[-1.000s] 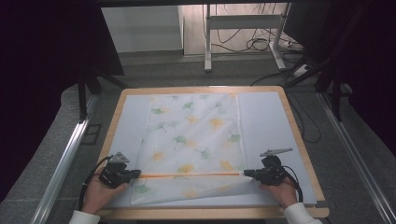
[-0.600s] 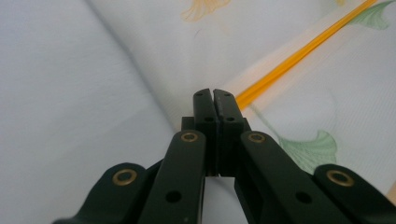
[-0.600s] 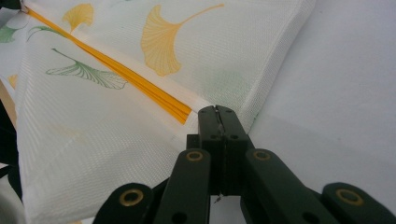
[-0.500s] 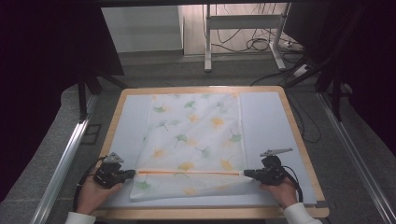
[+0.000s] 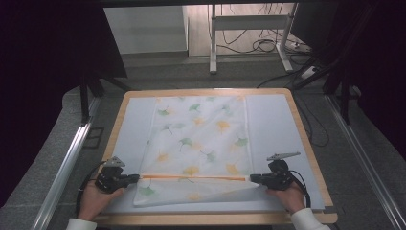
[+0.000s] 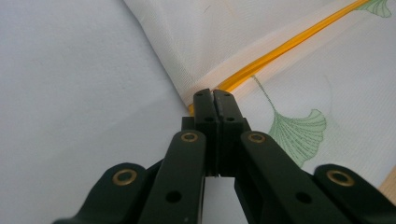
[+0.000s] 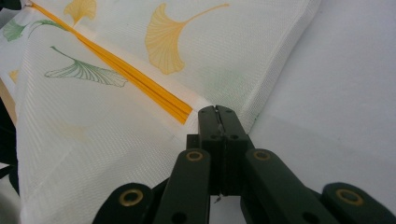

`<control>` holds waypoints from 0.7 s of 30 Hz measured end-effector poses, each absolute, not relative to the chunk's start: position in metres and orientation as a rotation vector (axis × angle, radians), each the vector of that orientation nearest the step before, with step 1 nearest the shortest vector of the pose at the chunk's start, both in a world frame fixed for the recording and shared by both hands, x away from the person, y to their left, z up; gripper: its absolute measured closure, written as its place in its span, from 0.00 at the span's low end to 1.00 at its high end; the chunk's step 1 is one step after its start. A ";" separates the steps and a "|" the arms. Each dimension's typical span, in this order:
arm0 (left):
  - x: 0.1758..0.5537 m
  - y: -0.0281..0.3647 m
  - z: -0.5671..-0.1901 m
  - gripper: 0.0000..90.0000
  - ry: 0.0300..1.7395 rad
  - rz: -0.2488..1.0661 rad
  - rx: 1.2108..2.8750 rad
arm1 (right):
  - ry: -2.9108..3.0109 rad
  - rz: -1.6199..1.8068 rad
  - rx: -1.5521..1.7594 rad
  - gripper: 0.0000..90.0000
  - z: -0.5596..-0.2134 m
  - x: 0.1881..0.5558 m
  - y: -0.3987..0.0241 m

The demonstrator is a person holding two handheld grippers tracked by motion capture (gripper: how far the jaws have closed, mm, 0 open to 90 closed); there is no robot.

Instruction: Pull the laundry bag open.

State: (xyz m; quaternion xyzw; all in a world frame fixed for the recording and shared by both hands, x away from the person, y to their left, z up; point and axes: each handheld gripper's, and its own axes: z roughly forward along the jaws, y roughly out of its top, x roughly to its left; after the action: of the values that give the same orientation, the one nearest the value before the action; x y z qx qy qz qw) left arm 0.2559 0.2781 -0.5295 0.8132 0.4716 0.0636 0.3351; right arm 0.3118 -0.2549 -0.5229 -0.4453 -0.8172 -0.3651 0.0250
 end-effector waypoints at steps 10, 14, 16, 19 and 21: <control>0.250 0.280 -0.524 0.86 1.199 0.259 2.031 | -2.585 -1.148 -1.336 1.00 -0.519 0.309 -0.254; 0.248 0.279 -0.522 0.81 1.187 0.286 2.009 | -2.596 -1.205 -1.320 1.00 -0.514 0.307 -0.256; 0.247 0.279 -0.521 0.77 1.187 0.308 1.997 | -2.604 -1.231 -1.308 1.00 -0.512 0.306 -0.257; 0.247 0.280 -0.519 0.72 1.186 0.349 1.968 | -2.617 -1.266 -1.290 0.99 -0.510 0.305 -0.258; 0.246 0.282 -0.517 0.71 1.186 0.380 1.944 | -2.627 -1.300 -1.282 0.98 -0.508 0.304 -0.259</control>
State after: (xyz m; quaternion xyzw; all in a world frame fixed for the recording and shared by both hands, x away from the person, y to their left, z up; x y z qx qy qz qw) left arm 0.2457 0.2819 -0.5166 0.7699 0.4699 0.1506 0.4046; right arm 0.3043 -0.2592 -0.5076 -0.4005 -0.8208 -0.4063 -0.0290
